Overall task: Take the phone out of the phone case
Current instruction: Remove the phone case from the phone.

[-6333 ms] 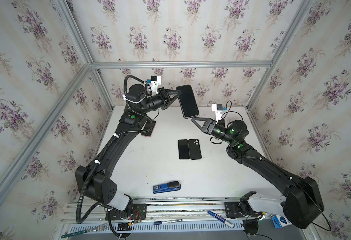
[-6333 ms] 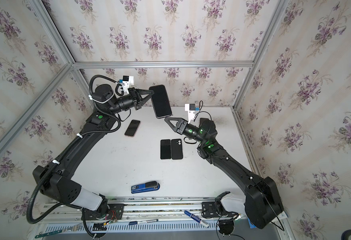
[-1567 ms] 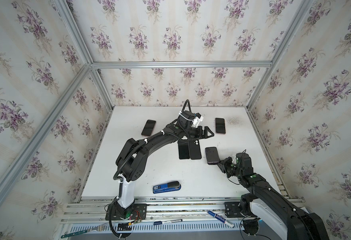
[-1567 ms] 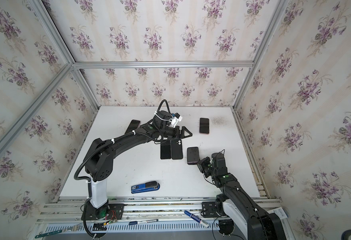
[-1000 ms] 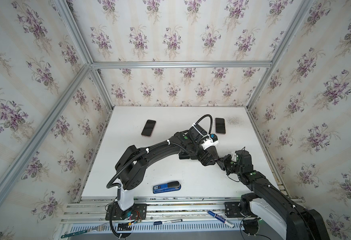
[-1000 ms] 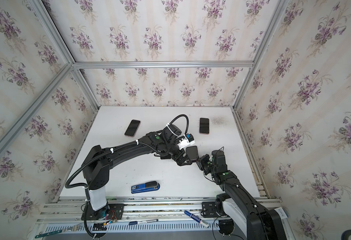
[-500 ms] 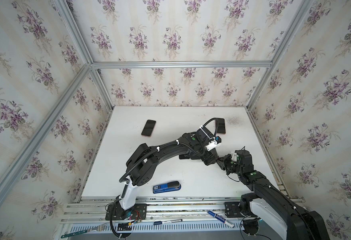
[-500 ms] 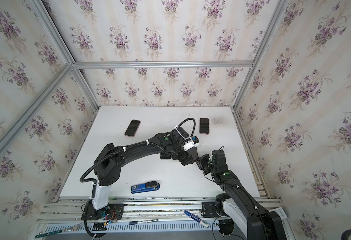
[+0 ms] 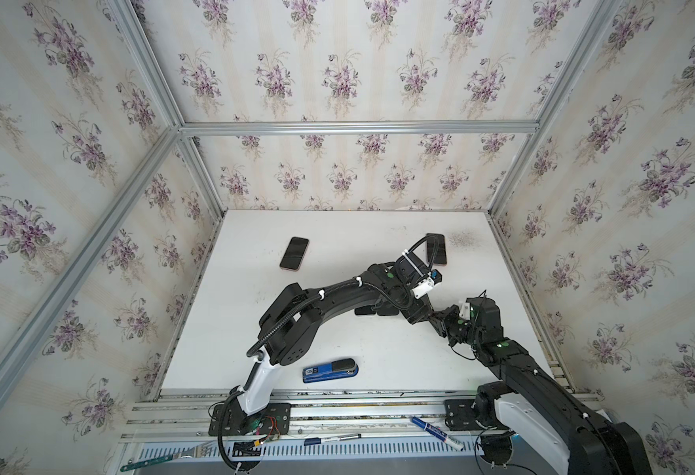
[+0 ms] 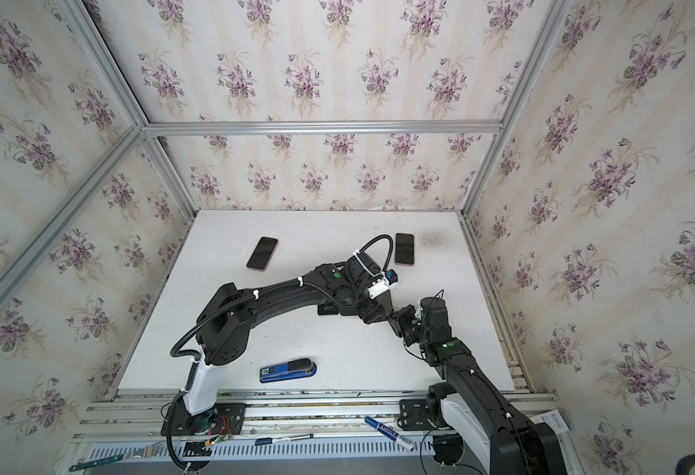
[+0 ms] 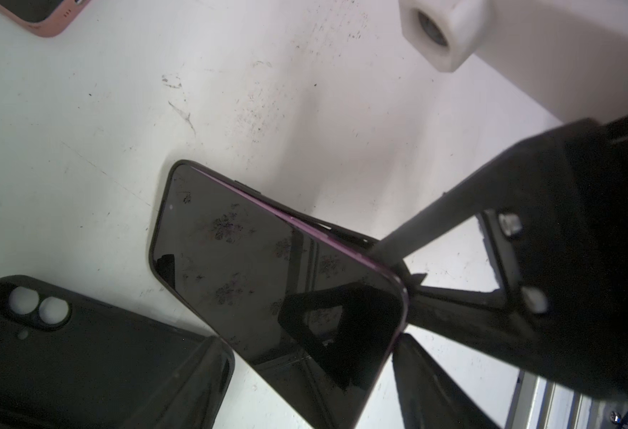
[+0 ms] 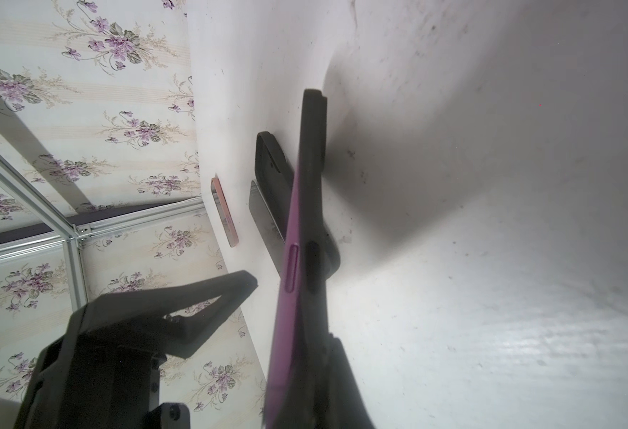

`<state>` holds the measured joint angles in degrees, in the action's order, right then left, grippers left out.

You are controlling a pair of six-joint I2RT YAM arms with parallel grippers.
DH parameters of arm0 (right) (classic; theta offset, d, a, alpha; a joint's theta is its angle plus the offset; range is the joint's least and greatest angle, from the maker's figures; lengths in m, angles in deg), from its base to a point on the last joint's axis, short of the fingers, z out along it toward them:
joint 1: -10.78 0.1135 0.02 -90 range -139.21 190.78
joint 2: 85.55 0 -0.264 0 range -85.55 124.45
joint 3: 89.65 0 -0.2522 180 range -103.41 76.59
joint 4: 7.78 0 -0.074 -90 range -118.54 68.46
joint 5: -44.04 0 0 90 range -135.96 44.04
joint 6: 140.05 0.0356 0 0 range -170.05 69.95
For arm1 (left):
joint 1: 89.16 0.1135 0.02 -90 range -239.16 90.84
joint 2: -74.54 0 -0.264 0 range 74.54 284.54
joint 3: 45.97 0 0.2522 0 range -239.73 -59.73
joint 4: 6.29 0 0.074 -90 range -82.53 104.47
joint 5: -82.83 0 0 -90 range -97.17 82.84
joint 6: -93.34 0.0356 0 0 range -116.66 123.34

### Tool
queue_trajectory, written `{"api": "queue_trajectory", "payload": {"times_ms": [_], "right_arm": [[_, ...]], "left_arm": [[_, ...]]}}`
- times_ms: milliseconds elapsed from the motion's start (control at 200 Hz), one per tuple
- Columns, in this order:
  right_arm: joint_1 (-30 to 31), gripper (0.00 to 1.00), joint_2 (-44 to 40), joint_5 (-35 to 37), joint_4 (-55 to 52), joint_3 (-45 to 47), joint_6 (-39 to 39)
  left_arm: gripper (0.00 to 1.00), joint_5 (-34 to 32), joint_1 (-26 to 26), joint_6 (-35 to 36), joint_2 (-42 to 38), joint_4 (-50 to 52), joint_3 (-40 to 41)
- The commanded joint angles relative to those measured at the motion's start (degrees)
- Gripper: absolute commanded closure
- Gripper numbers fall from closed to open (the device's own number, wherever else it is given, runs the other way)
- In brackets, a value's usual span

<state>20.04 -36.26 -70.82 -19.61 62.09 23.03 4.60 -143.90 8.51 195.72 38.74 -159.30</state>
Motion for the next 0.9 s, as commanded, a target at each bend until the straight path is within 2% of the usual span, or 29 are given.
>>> {"api": "queue_trajectory", "payload": {"times_ms": [0, 105, 280, 705, 725, 894], "right_arm": [[0.06, 1.00, -0.51, -1.83, 2.84, 0.32, 1.29], [0.08, 1.00, -0.78, -1.94, 2.99, 0.61, 1.59], [0.06, 1.00, -1.02, -2.12, 2.99, 0.70, 1.61], [0.08, 1.00, -0.58, -2.47, 4.01, 0.75, 1.88], [0.06, 1.00, -0.54, -2.47, 4.04, 0.75, 1.83], [0.08, 1.00, -0.67, -2.52, 3.83, 0.79, 1.98]], "left_arm": [[0.33, -7.93, 0.07, 0.01, 0.21, -0.07, -0.19], [0.39, -11.58, -0.19, -0.46, -0.11, -0.15, -0.40], [0.44, -13.42, -0.42, -0.06, -0.25, -0.33, -0.79], [0.44, -14.32, -0.54, 0.81, -0.34, -0.50, -1.16], [0.48, -14.33, -0.54, 0.79, -0.25, -0.48, -1.24], [0.56, -14.68, -0.62, 1.03, 0.10, -0.63, -1.38]]}}
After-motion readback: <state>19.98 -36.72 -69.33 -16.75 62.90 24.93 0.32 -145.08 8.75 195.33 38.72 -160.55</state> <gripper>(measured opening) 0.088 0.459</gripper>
